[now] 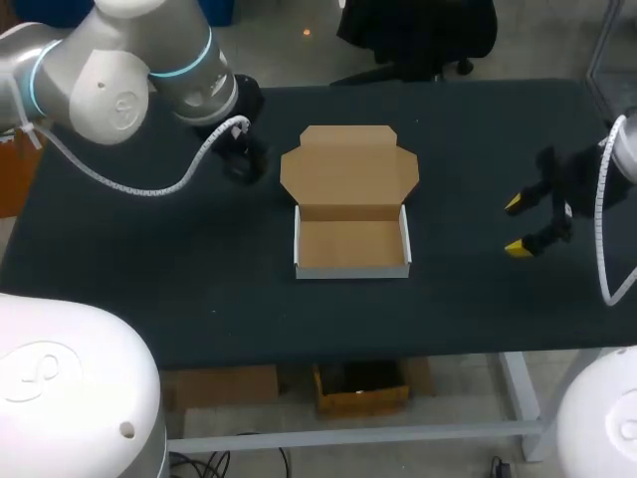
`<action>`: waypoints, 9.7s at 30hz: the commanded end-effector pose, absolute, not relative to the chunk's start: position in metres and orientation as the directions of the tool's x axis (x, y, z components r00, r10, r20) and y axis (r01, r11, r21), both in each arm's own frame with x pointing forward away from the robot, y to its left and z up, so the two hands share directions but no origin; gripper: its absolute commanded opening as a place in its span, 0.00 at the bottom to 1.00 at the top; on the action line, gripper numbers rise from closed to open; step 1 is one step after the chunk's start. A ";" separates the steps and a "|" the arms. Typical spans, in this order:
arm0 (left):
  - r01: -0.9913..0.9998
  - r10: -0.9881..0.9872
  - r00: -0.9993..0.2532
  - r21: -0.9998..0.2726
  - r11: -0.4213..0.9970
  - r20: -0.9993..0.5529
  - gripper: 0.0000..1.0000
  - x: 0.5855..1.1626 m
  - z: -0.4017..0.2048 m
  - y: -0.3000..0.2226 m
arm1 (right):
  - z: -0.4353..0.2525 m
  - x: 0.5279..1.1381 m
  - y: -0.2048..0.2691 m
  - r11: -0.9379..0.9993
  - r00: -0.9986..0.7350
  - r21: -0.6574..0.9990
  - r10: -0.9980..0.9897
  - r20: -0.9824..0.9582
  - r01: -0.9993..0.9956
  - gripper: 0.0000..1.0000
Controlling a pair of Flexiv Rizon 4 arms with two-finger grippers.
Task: Assemble the packaging by folding the flat box into shape, placing the metal phone stand inside, and closing the box properly
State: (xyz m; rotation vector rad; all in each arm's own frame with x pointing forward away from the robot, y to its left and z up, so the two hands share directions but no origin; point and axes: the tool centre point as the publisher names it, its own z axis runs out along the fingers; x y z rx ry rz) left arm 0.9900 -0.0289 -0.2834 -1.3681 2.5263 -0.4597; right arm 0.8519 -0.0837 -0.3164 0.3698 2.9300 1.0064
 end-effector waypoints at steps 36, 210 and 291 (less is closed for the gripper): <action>-0.697 -0.711 -0.703 -0.224 0.681 0.024 0.00 0.920 -0.318 -0.149 | -0.316 0.851 -0.085 0.762 -0.972 0.611 0.228 0.056 0.214 1.00; -0.987 -0.987 -0.155 -0.054 0.153 0.037 1.00 0.863 -0.394 -0.225 | -0.316 0.851 -0.085 0.762 -0.972 0.611 0.228 0.056 0.214 1.00; -0.995 -0.999 0.038 -0.087 -0.040 0.019 1.00 0.784 -0.374 -0.224 | -0.316 0.851 -0.085 0.762 -0.972 0.611 0.228 0.056 0.214 1.00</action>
